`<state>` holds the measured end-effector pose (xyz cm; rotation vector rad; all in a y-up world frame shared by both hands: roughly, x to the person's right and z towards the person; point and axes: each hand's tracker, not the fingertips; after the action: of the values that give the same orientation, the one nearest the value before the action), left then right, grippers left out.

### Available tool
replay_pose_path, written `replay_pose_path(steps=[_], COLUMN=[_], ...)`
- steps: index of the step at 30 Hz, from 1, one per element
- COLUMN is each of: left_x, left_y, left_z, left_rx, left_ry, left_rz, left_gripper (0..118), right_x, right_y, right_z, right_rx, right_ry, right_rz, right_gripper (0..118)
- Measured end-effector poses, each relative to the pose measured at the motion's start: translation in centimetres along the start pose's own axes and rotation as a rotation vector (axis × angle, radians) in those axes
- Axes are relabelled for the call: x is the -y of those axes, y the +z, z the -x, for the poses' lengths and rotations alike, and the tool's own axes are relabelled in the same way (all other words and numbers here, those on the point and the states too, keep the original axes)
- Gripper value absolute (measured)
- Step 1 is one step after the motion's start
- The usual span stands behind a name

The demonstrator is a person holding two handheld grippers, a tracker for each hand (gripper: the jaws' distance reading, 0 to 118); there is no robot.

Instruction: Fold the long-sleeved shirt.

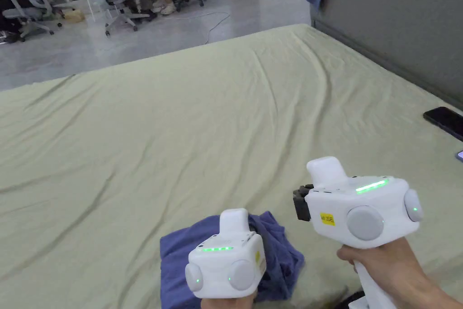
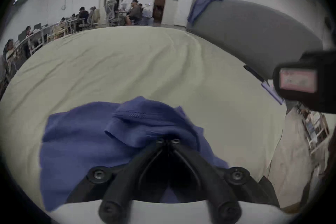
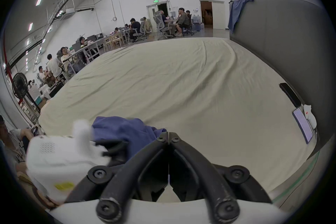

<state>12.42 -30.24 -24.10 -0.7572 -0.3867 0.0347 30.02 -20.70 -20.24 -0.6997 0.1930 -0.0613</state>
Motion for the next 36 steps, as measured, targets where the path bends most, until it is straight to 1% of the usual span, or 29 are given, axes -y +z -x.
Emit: replay_pose_path(steps=[3,4,6,7,8,9,10,12,13,15,17,19,22,24,25,26,27,28,29,30,31,32,33,34,36], left_x=[-0.3,-0.3,-0.8,-1.3,-1.9,-2.3,-2.8,-3.9,-4.5,-5.4,-5.9,-5.7,-4.4,-3.2,-2.6,-2.2,-2.0,-1.9,-1.7,-1.3,-0.7,-0.1,0.4,0.9,2.0], left_y=[-2.4,-3.0,-2.8,-2.4,-1.4,-0.7,0.5,2.8,3.9,5.4,6.5,7.5,8.6,9.0,9.0,9.0,8.8,8.4,7.9,7.4,7.1,6.7,6.3,5.6,4.8], left_z=[-2.7,-3.4,-3.5,-2.8,-1.6,-0.9,0.3,3.0,4.7,8.0,11.1,13.8,16.9,18.8,19.6,20.4,20.9,21.3,21.8,22.2,22.5,23.0,23.2,23.5,23.7], left_rx=[0.067,0.046,0.037,0.056,0.133,0.162,0.195,0.196,0.214,0.227,0.225,0.217,0.175,0.177,0.188,0.2,0.194,0.188,0.199,0.231,0.272,0.312,0.332,0.35,0.356], left_ry=[-0.021,-0.037,-0.051,-0.042,0.012,0.033,0.055,0.077,0.097,0.172,0.242,0.274,0.296,0.335,0.366,0.398,0.41,0.416,0.422,0.445,0.489,0.549,0.599,0.645,0.709], left_rz=[0.074,0.111,0.101,0.104,0.107,0.101,0.083,0.032,0.016,0.004,0.017,0.014,0.041,0.064,0.077,0.093,0.118,0.141,0.168,0.184,0.179,0.164,0.172,0.191,0.223], left_gripper=[0,0,0,0,0,0,0,0,0,0,0,0,0,0,2,20,59,88,108,117,117,117,117,117,116], right_x=[0.0,0.0,0.0,0.0,0.1,0.1,0.0,-0.5,-0.8,-1.6,-1.7,-1.2,0.9,2.3,2.8,3.0,2.9,2.8,2.8,2.9,3.1,3.2,3.3,3.5,3.5], right_y=[0.3,0.3,0.2,0.1,0.0,-0.1,-0.3,-1.1,-1.7,-3.4,-5.6,-8.1,-11.1,-12.0,-12.1,-11.9,-11.8,-11.9,-11.9,-11.7,-11.7,-11.8,-11.9,-11.8,-11.9], right_z=[0.0,0.0,-0.3,-0.6,-0.8,-0.9,-1.2,-1.4,-1.4,-1.1,-0.8,-0.2,0.0,-0.3,-0.9,-1.5,-2.1,-2.6,-3.1,-3.4,-3.8,-4.3,-4.5,-4.6,-4.5], right_rx=[0.012,0.016,0.014,0.002,-0.015,-0.024,-0.057,-0.105,-0.118,-0.181,-0.253,-0.284,-0.327,-0.281,-0.272,-0.303,-0.34,-0.306,-0.275,-0.282,-0.276,-0.296,-0.319,-0.313,-0.315], right_ry=[-0.007,-0.008,-0.015,-0.026,-0.057,-0.077,-0.113,-0.172,-0.185,-0.215,-0.268,-0.3,-0.318,-0.29,-0.288,-0.32,-0.376,-0.405,-0.402,-0.39,-0.385,-0.403,-0.436,-0.453,-0.454], right_rz=[-0.012,-0.013,-0.012,-0.007,-0.006,0.0,0.017,0.057,0.08,0.164,0.267,0.348,0.457,0.508,0.504,0.487,0.486,0.519,0.523,0.513,0.508,0.508,0.512,0.512,0.511], right_gripper=[0,0,0,0,0,0,0,0,0,0,0,0,0,0,0,0,0,0,0,0,0,0,0,0,0])
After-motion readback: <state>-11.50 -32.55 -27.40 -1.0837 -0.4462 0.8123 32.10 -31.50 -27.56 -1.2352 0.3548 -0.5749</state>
